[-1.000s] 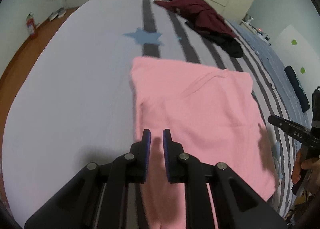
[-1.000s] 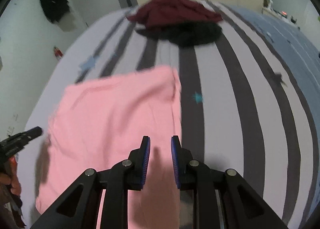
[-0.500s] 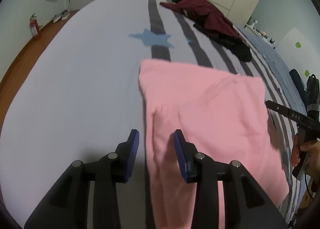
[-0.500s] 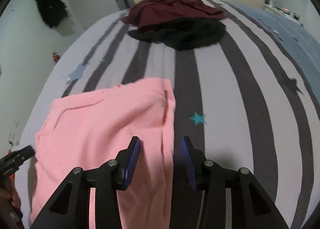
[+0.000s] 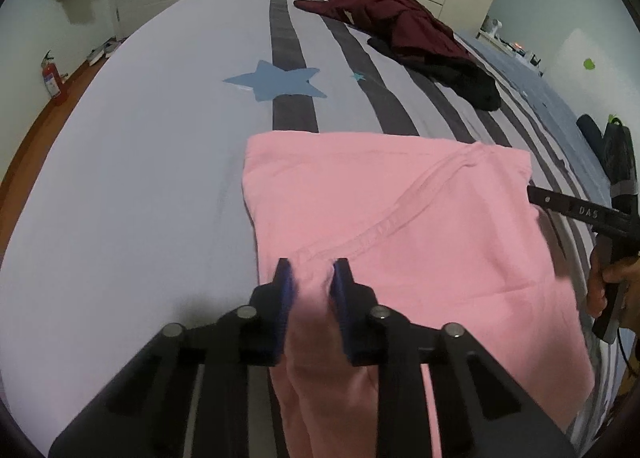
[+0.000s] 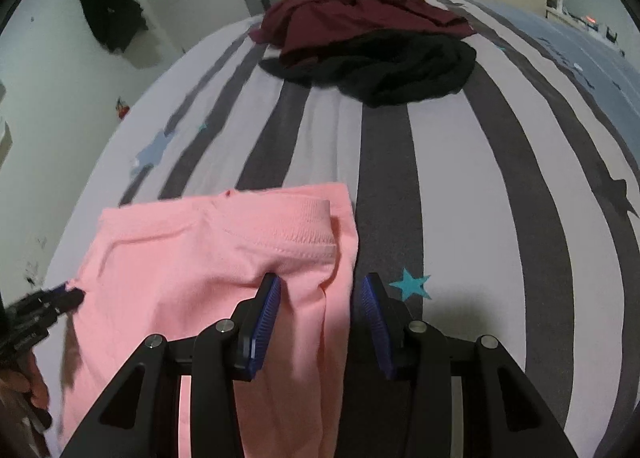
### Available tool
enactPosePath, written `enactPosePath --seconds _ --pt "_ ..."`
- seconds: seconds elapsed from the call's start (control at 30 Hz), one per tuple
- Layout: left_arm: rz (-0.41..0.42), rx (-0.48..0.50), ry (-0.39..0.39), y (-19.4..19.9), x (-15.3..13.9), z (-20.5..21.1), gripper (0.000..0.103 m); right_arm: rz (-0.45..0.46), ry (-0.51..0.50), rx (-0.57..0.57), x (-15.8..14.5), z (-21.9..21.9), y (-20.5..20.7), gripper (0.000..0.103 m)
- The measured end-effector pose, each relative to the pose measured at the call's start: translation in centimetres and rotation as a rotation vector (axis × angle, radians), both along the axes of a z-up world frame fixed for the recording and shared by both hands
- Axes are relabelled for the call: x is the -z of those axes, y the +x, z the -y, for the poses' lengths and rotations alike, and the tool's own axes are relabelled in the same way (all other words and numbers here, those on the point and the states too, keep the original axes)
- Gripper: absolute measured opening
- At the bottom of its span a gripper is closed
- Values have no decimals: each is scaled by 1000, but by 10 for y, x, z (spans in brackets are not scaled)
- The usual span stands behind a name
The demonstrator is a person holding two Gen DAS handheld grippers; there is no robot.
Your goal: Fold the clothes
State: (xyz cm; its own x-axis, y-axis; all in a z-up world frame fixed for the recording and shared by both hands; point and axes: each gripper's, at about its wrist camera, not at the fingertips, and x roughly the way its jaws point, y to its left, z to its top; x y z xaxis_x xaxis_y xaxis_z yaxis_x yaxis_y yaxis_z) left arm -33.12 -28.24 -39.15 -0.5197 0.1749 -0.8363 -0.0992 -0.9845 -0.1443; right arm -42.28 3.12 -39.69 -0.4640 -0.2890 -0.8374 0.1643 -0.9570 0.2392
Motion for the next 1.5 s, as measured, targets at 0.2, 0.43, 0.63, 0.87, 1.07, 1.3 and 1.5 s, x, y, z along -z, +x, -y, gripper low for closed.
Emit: enactPosePath --seconds 0.2,0.43,0.63,0.87,1.07,1.3,1.5 --pt "-30 -30 7 4 -9 8 12 -22 -17 23 -5 -6 3 4" --pt "34 -56 -13 -2 2 12 12 -39 18 51 -17 -14 -1 0" --pt "74 -69 -11 -7 7 14 14 -20 -44 53 -15 -25 -4 4" --pt "63 -71 -17 -3 5 11 15 -40 -25 -16 -17 -5 -6 31" --pt "51 -58 -28 -1 9 9 16 -41 -78 -12 -12 -1 -19 19" --pt "12 -49 -49 7 -3 9 13 -77 -31 -15 -22 1 -19 6" --pt "66 -50 -56 -7 13 3 16 -13 48 -37 1 2 -27 10"
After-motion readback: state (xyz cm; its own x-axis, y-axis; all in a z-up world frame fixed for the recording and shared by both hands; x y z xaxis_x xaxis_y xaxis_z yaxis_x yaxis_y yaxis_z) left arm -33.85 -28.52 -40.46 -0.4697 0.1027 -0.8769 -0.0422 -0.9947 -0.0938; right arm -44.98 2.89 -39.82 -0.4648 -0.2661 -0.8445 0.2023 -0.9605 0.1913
